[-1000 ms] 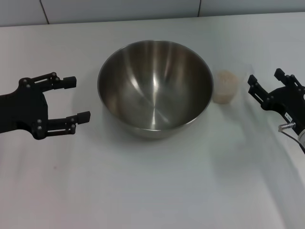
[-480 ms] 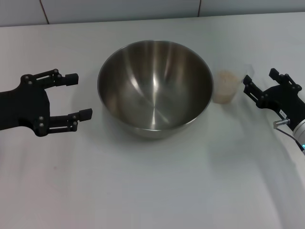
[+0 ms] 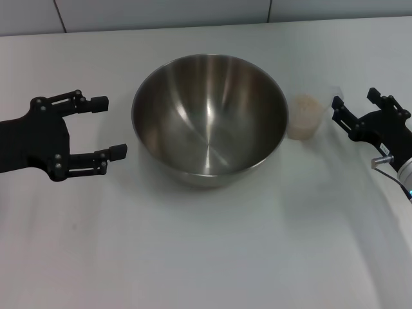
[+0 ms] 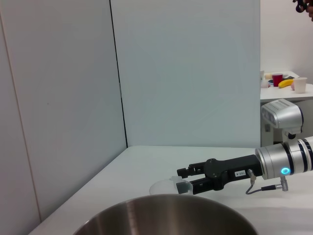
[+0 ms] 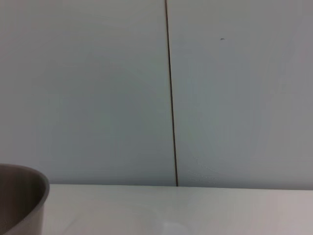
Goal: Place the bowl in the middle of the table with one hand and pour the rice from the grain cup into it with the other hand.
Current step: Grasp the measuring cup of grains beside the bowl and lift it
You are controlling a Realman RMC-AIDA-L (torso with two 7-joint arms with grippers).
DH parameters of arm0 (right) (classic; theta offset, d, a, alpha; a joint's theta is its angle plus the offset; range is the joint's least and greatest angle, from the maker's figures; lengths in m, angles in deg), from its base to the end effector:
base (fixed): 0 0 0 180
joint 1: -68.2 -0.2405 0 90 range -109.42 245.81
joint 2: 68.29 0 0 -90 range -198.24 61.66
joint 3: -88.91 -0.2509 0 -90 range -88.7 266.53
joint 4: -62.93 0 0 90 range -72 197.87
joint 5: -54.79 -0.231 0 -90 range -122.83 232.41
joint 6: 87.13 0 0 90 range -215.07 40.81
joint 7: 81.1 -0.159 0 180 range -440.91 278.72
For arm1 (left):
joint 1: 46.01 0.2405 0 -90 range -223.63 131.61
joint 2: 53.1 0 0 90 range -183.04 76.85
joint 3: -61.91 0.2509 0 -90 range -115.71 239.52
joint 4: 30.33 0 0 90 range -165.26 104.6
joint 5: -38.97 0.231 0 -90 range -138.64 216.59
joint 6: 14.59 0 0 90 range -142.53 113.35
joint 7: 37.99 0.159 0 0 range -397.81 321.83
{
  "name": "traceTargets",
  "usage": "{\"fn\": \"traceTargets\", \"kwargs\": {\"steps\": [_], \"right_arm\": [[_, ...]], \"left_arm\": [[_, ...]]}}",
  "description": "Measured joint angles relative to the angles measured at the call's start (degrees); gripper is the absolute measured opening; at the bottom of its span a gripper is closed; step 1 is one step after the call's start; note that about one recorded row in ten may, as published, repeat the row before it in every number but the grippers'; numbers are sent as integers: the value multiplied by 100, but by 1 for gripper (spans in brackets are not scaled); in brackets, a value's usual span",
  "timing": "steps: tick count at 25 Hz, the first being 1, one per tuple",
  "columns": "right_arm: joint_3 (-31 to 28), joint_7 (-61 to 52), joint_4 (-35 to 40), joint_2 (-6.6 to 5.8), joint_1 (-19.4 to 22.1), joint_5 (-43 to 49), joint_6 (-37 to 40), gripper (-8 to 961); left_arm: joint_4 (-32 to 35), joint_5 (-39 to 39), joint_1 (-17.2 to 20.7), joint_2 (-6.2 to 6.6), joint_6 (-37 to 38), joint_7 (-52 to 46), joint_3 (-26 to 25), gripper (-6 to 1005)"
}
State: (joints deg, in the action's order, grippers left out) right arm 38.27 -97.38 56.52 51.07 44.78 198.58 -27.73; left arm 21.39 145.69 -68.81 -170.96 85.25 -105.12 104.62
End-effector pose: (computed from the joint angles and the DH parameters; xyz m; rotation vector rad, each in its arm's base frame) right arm 0.3608 0.3340 -0.0539 -1.7668 0.6900 0.5876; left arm -0.2568 0.3247 0.0435 -2.7201 -0.0975 -0.7134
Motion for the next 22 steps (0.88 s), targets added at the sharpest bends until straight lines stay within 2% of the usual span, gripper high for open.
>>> {"fn": "traceTargets", "kwargs": {"steps": [22], "right_arm": [[-59,21,0,-1,-144,0,-132,737]], "left_arm": [[-31,36,-49,0,0,37,0,822]]}}
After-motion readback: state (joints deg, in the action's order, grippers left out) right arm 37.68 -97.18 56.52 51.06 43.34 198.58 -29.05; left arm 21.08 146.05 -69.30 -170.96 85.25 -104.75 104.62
